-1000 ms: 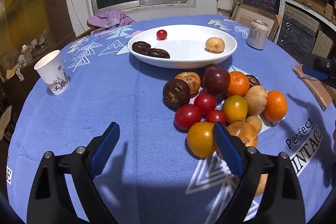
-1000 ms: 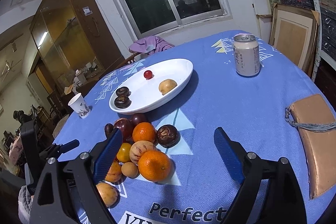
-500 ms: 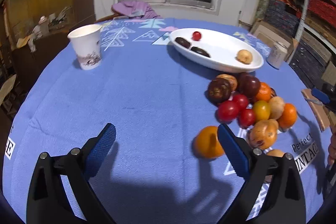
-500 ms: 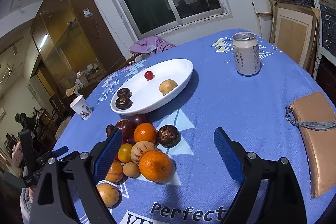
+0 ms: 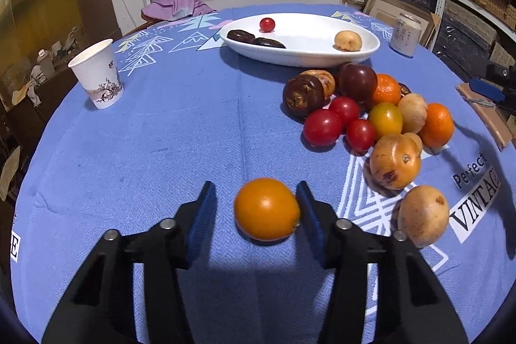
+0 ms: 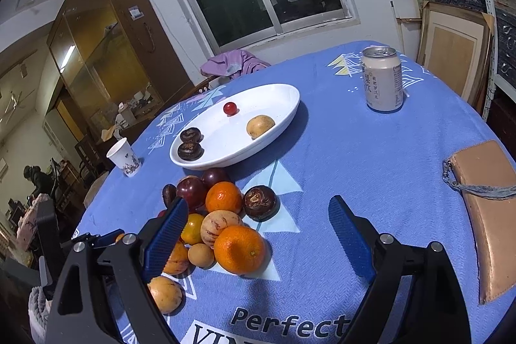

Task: Organize fruits
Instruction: 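Grasp the yellow-orange tomato with the left tool, then grasp the orange tangerine with the right tool while the left tool holds the tomato, then place both held fruits on the white plate and open both tools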

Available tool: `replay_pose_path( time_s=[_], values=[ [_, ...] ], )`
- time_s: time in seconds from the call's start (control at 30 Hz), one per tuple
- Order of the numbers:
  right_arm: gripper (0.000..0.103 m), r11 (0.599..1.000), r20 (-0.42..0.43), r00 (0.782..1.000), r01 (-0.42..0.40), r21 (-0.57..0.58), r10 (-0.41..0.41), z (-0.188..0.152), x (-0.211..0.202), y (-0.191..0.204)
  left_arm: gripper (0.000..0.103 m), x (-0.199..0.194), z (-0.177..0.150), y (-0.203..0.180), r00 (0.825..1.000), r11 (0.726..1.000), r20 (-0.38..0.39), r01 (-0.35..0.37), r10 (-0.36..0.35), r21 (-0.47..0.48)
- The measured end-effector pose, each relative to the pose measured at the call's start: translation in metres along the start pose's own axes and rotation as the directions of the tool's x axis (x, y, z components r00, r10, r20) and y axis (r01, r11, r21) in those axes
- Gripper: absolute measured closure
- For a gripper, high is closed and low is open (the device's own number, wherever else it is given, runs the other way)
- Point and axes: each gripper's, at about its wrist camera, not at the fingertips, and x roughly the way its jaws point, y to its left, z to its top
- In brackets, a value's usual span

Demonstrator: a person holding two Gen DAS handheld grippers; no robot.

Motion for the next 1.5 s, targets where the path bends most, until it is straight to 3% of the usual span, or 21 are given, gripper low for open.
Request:
replay_pose_path(
  time_s=[0.03,0.2,0.33,0.5,0.63,0.9,1.0,1.27,1.5],
  values=[
    [0.013,1.0,-0.01,1.0,0.001,-0.012,-0.001,-0.001,0.002,0.002,0.065,0.0,0.0,-0.001,1.0,1.0,-0.001,0.008,-0.008,0.005],
    [0.013,0.998,-0.061,0.998,-0.01,-0.055,0.007,-0.006,0.01,0.009,0.065,-0.001,-0.001,-0.004,1.0,1.0,-0.005,0.006,-0.006,0.017],
    [0.014,0.996,-0.12,0.99,-0.076,-0.037,0.072,-0.011,0.018,0.011,0.065,-0.002,0.0,-0.002,1.0,1.0,-0.005,0.001,-0.001,0.012],
    [0.024,0.994,-0.197,0.974,-0.113,0.007,0.112,-0.019,0.034,0.009,0.065,-0.003,0.002,0.004,1.0,1.0,-0.005,-0.007,0.007,-0.017],
    [0.042,0.99,-0.239,0.961,-0.133,0.043,0.139,-0.024,0.045,0.007,0.065,-0.001,0.003,0.007,1.0,1.0,-0.009,-0.01,0.01,-0.027],
    [0.043,0.993,-0.281,0.953,-0.106,0.056,0.118,-0.031,0.061,0.005,0.065,0.0,0.003,0.006,1.0,1.0,-0.015,-0.011,0.011,-0.023],
    [0.055,0.992,-0.276,0.953,-0.113,0.054,0.123,-0.032,0.062,0.006,0.065,0.0,0.003,0.006,1.0,1.0,-0.016,-0.01,0.01,-0.024],
    [0.055,0.992,-0.261,0.957,-0.119,0.048,0.127,-0.031,0.058,0.006,0.065,0.001,0.003,0.009,1.0,0.999,-0.017,0.007,-0.007,-0.042],
    [0.056,0.991,-0.156,0.98,-0.115,0.072,0.125,-0.015,0.035,-0.003,0.065,-0.007,0.018,0.018,0.999,0.995,0.019,0.035,-0.034,-0.09]
  ],
)
